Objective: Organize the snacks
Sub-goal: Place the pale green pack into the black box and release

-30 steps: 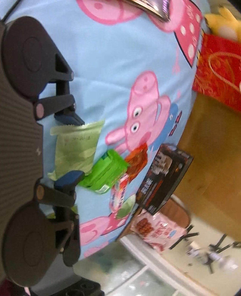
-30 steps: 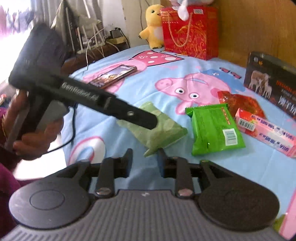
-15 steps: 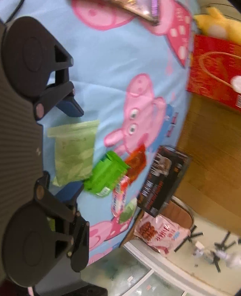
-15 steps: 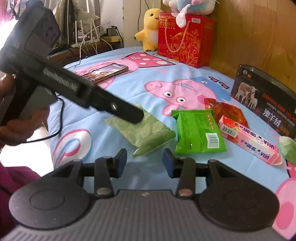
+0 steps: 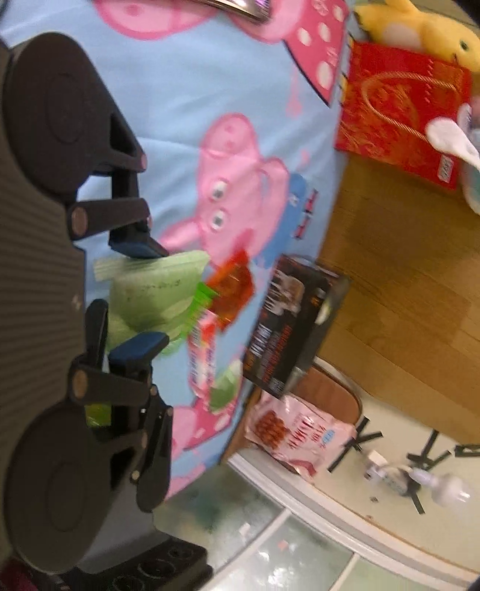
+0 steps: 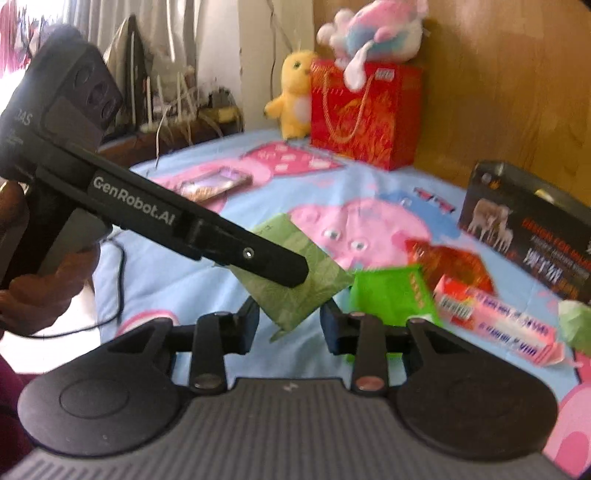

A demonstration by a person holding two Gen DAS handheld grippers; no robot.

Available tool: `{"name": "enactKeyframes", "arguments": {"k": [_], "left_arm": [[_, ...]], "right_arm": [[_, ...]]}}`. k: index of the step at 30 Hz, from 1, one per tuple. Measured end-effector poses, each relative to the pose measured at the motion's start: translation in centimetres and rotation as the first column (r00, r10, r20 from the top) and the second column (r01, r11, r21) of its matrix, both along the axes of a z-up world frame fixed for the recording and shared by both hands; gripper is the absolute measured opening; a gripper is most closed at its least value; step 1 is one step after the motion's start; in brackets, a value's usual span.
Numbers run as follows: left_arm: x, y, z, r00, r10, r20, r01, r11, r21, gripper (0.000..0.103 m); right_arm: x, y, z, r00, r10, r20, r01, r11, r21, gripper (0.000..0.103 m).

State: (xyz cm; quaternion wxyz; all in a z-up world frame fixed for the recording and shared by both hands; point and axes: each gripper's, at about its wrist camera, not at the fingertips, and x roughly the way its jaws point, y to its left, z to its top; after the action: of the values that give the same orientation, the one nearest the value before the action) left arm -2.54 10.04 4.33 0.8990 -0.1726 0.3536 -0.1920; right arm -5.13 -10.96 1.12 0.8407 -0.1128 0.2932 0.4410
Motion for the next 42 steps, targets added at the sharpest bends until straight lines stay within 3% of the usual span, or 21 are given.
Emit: {"name": "enactKeyframes", "arguments": {"k": [5,9,13,15,17,19,21,23,29,31,35,42], "left_arm": [[5.1,-2.4,2.0,0.997,-0.066,0.047,0.066,0.998,0.001,0.041],[10.5,-5.8,4.0,0.985,-0.126,0.118,0.126,0.992,0.004,0.043],[16.4,-9.1,5.2,0.977,-0.145,0.159,0.149,0.989,-0.014,0.05],[19.2,-10.5,5.2,0.978,-0.135,0.16,0.142,0.989,-0.03,0.061],[21.0,-11.4,4.9,0.984,-0.108,0.139,0.113,0.993,-0.029,0.066],[21.0,-11.1,4.6,0.988,-0.087,0.127,0.095,0.994,-0.053,0.066],[19.7,-9.5,4.2,0.985,-0.075,0.156,0.089,0.992,-0.089,0.07],[19.2,-7.9,3.6,0.987,0.0,0.162,0.012,0.997,-0.072,0.075],[22.0,-3.4,0.9,0.974,0.217,0.058,-0.213,0.975,-0.063,0.084],[23.5,-3.9,0.1,0.975,0.218,0.035,-0.217,0.976,-0.024,0.083],[24.8,-6.1,-1.1,0.989,0.148,-0.028,-0.148,0.989,-0.005,0.074],[22.9,-8.0,-0.8,0.987,0.16,-0.003,-0.16,0.986,0.037,0.079]], "right_arm": [[2.5,-1.6,1.1,0.993,-0.106,0.045,0.105,0.994,0.03,0.039],[5.2,-3.4,2.6,0.963,-0.238,0.122,0.233,0.971,0.054,0.038],[9.8,-5.3,4.1,0.911,-0.363,0.198,0.357,0.932,0.065,0.039],[12.3,-5.9,4.4,0.889,-0.409,0.206,0.403,0.912,0.07,0.042],[14.8,-6.5,4.2,0.844,-0.481,0.236,0.481,0.875,0.062,0.056],[15.9,-7.2,4.1,0.792,-0.548,0.27,0.559,0.828,0.04,0.056],[15.3,-9.0,4.2,0.771,-0.585,0.252,0.586,0.806,0.079,0.056],[14.2,-11.5,4.0,0.766,-0.61,0.202,0.596,0.792,0.134,0.056],[10.2,-17.8,-0.1,0.644,-0.765,-0.01,0.757,0.636,0.147,0.056],[8.7,-17.7,-1.4,0.63,-0.776,-0.019,0.772,0.624,0.121,0.056],[7.6,-17.4,-2.4,0.628,-0.777,-0.035,0.777,0.623,0.092,0.056],[6.4,-18.2,-3.0,0.606,-0.795,-0.033,0.793,0.599,0.112,0.056]]}}
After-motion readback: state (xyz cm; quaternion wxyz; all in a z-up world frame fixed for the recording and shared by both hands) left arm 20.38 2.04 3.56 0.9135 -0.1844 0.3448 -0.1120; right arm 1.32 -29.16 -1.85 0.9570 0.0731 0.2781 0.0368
